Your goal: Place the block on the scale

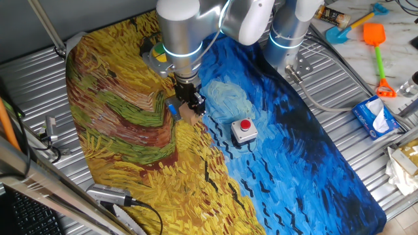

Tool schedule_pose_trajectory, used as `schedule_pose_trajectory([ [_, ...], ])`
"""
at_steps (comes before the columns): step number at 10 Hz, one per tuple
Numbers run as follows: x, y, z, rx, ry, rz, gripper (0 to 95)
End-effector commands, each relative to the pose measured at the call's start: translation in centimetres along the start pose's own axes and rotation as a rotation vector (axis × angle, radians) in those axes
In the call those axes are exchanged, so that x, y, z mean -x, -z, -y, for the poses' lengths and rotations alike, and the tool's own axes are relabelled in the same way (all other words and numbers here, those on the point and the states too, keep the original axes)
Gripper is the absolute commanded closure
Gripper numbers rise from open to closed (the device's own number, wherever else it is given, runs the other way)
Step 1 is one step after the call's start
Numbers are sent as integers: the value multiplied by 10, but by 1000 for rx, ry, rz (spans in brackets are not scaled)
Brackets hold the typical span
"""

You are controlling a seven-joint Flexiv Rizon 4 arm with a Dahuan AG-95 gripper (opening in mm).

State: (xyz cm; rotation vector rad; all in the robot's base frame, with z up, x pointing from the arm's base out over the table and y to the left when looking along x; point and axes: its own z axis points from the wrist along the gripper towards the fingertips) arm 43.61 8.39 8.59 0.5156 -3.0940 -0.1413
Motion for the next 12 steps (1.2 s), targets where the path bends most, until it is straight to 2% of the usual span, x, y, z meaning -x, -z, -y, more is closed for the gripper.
schedule_pose_trajectory([
  [1, -2, -1, 3, -4, 7, -16, 950],
  [5, -13, -2, 12, -4, 33, -16, 950],
  [12, -22, -7, 20, -8, 56, -13, 950],
])
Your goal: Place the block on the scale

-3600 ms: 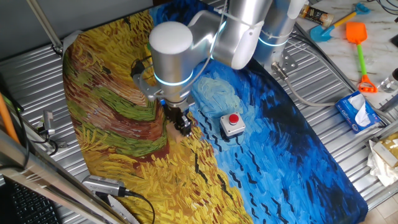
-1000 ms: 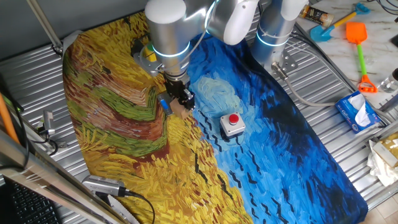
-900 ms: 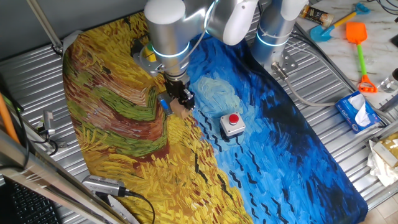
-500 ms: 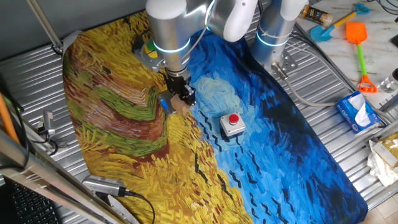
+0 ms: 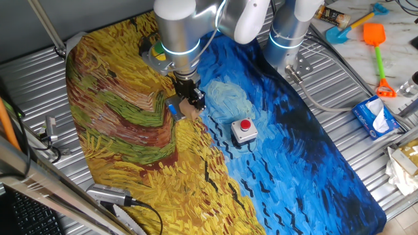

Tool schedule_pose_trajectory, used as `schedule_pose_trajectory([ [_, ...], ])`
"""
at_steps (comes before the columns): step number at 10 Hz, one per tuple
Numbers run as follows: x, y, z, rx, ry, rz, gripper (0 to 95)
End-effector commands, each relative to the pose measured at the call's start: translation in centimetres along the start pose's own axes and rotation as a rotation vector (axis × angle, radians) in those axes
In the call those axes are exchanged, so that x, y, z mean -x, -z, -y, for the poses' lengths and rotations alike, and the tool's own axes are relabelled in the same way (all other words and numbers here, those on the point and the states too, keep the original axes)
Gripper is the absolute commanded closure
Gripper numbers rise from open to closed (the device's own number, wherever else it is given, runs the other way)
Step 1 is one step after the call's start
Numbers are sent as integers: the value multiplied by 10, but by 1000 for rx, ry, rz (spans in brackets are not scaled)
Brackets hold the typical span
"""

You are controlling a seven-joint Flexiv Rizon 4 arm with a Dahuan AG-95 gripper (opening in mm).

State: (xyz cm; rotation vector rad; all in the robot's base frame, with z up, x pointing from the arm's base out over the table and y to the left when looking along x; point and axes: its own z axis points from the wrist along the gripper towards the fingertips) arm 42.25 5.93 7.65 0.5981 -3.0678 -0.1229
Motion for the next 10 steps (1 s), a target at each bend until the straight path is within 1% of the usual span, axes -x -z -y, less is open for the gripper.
schedule_pose_trajectory([
  [1, -3, 0, 2, 1, 3, 5, 950],
  [9, -9, 2, 16, 4, 19, 10, 950],
  [10, -14, 2, 25, 8, 33, 13, 950],
])
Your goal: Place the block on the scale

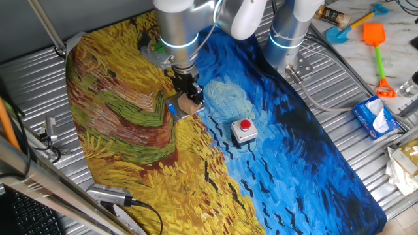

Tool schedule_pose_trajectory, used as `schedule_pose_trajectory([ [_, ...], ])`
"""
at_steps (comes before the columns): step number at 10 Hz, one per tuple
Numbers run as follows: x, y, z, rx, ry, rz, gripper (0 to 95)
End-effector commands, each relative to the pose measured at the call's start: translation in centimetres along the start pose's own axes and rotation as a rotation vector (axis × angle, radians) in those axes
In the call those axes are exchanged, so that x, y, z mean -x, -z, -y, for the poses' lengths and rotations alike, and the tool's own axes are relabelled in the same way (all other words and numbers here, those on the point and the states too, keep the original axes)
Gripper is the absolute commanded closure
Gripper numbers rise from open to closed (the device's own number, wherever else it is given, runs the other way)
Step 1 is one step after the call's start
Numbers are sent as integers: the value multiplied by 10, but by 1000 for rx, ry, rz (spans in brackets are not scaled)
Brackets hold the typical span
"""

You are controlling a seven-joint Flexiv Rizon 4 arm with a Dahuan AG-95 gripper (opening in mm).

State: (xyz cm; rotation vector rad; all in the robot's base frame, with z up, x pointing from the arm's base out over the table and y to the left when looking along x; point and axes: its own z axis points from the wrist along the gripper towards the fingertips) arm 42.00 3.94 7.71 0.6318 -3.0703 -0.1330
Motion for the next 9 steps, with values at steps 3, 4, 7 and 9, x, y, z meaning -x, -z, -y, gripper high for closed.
schedule_pose_trajectory([
  [3, -11, 1, 15, 7, 20, 5, 950],
  [4, -11, 2, 16, 5, 22, 4, 950],
  [7, -12, 2, 16, 3, 26, 7, 950],
  [9, -11, 2, 16, 4, 26, 6, 950],
])
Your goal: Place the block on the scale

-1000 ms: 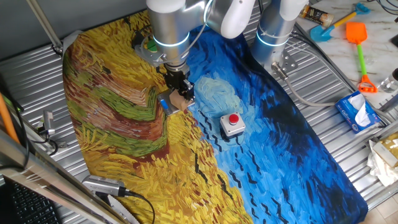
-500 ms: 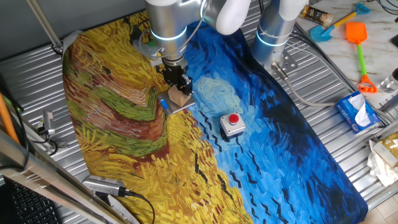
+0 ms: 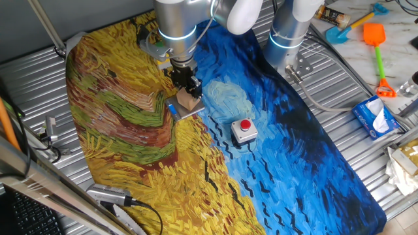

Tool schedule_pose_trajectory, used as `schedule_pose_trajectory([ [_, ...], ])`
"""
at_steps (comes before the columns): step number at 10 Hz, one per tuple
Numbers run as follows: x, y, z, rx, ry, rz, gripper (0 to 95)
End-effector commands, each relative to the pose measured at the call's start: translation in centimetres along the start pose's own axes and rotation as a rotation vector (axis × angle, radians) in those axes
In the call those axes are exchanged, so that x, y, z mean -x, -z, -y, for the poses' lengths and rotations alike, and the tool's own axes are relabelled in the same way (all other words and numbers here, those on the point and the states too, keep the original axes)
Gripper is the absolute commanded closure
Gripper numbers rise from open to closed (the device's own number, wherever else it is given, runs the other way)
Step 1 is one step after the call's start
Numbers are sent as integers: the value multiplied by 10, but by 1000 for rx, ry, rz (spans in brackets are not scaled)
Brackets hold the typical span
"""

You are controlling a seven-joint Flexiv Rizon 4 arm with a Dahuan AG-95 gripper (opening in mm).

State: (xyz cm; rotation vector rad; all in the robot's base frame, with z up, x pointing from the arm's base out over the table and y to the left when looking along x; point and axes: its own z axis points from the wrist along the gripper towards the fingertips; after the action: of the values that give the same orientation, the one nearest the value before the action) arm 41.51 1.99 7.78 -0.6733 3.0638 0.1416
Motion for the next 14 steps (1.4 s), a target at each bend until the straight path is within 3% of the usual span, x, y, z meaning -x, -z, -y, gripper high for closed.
schedule_pose_trajectory([
  [1, 0, -1, 0, -2, -1, 6, 950],
  [14, 0, -1, -1, 11, 1, 19, 950],
])
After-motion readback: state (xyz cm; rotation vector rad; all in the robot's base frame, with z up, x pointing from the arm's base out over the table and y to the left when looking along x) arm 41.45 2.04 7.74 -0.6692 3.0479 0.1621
